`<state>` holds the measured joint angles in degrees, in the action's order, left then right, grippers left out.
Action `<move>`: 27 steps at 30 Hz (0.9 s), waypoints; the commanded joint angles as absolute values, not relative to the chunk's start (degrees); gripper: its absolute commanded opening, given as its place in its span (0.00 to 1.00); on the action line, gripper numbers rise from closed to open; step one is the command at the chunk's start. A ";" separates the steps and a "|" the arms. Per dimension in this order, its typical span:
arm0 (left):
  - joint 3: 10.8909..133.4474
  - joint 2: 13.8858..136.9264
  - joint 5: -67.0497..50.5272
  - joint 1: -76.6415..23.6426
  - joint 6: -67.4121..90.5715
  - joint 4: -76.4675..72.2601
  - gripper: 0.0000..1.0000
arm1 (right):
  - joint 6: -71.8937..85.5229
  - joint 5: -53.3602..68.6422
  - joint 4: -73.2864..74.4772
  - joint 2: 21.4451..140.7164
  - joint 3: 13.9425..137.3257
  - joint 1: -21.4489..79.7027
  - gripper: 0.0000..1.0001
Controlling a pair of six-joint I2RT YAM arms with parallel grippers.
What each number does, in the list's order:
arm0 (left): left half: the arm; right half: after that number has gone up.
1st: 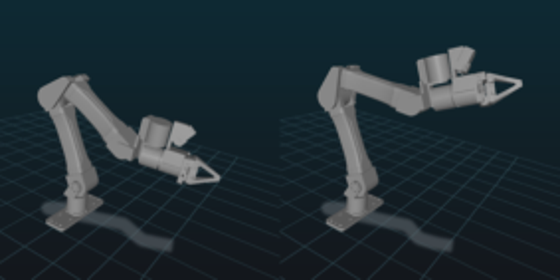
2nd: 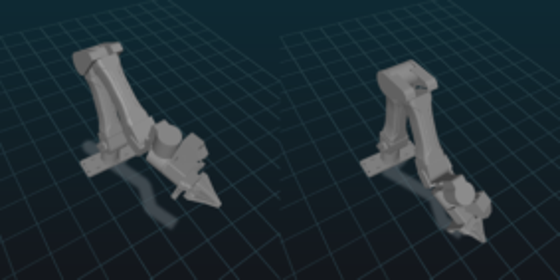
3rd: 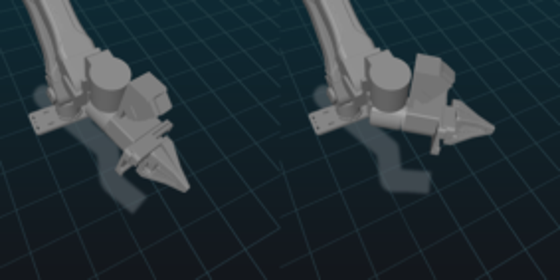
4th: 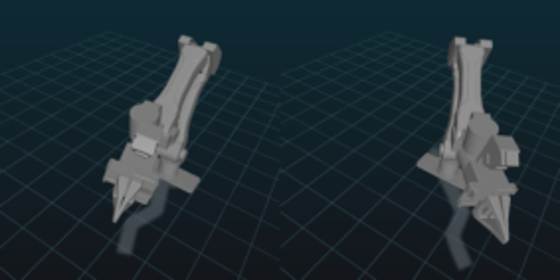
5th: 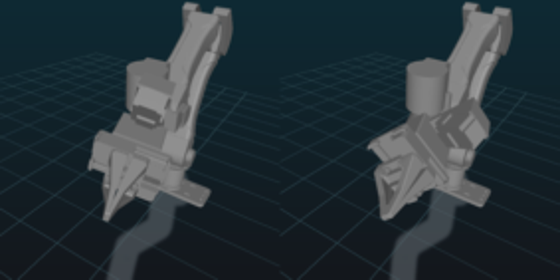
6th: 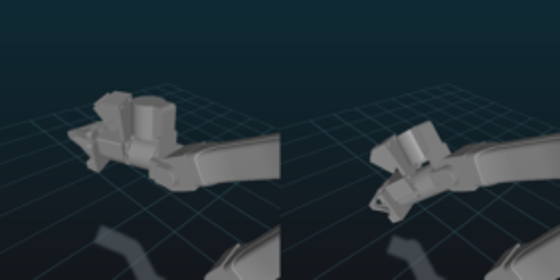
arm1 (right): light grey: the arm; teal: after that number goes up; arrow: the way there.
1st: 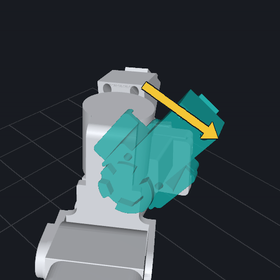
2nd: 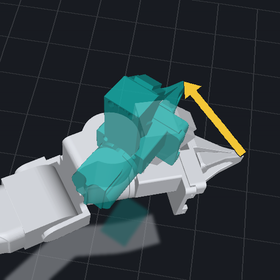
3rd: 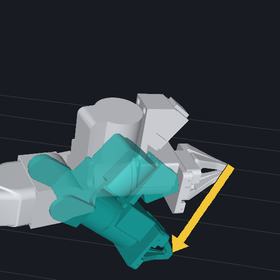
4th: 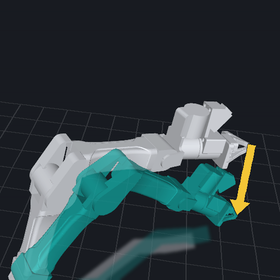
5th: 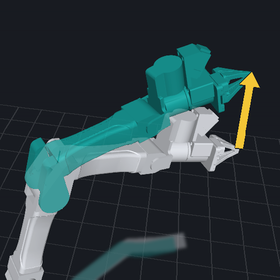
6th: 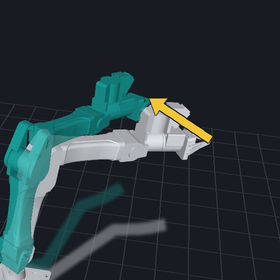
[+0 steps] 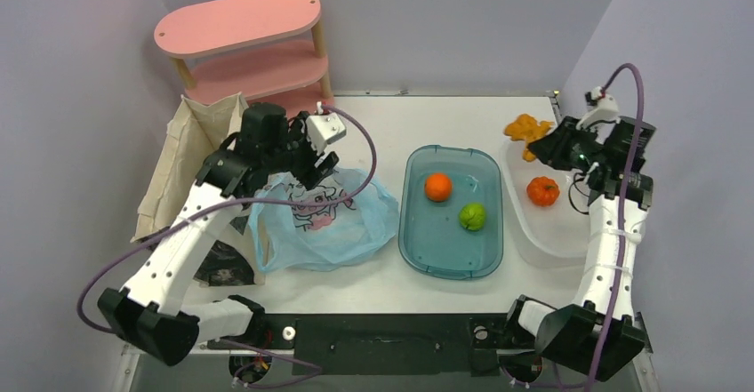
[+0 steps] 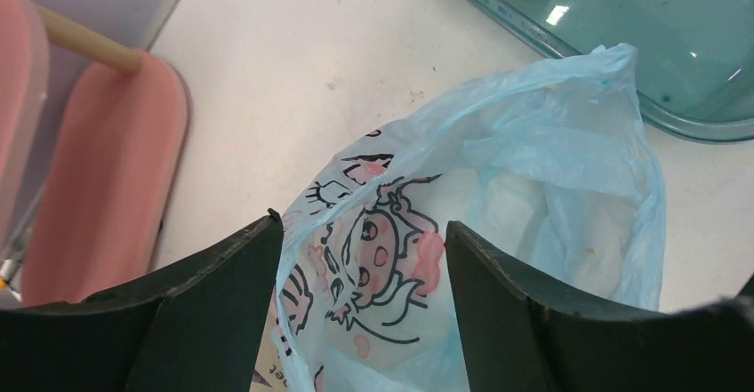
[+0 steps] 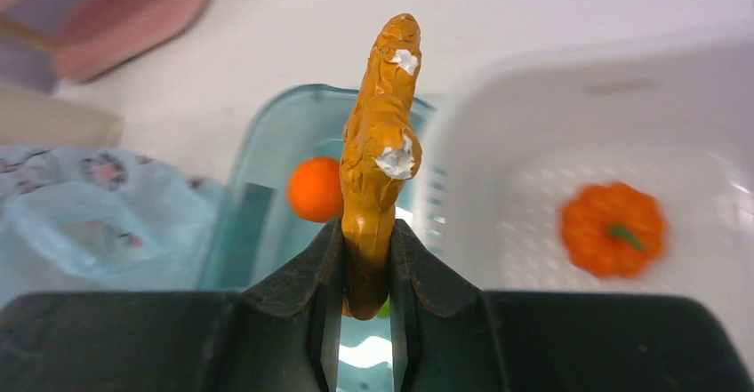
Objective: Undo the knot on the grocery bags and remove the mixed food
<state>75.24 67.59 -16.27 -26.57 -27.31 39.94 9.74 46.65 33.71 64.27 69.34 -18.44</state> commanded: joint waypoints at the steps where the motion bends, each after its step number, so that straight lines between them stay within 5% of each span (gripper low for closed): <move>1: 86.12 74.84 -24.53 -25.07 -28.65 54.06 0.66 | -7.87 39.84 50.75 65.54 74.14 -28.53 0.00; 9: 97.08 90.23 -25.93 -25.20 -40.30 63.67 0.70 | -25.62 20.94 57.85 68.75 70.01 -32.05 0.00; 18: 97.96 99.06 -18.09 -28.31 -47.15 62.38 0.71 | -33.62 14.58 60.30 75.35 64.42 -32.06 0.00; 21: 96.44 100.45 -16.42 -29.52 -47.78 62.18 0.71 | -33.31 12.61 61.20 78.22 64.22 -32.04 0.12; 23: 96.15 100.94 -15.85 -30.35 -47.68 62.16 0.63 | -32.67 11.78 61.78 79.59 64.99 -32.06 0.28; 27: 97.95 100.68 -15.39 -29.77 -46.30 61.27 0.14 | -31.24 13.28 62.00 78.64 66.98 -32.10 0.57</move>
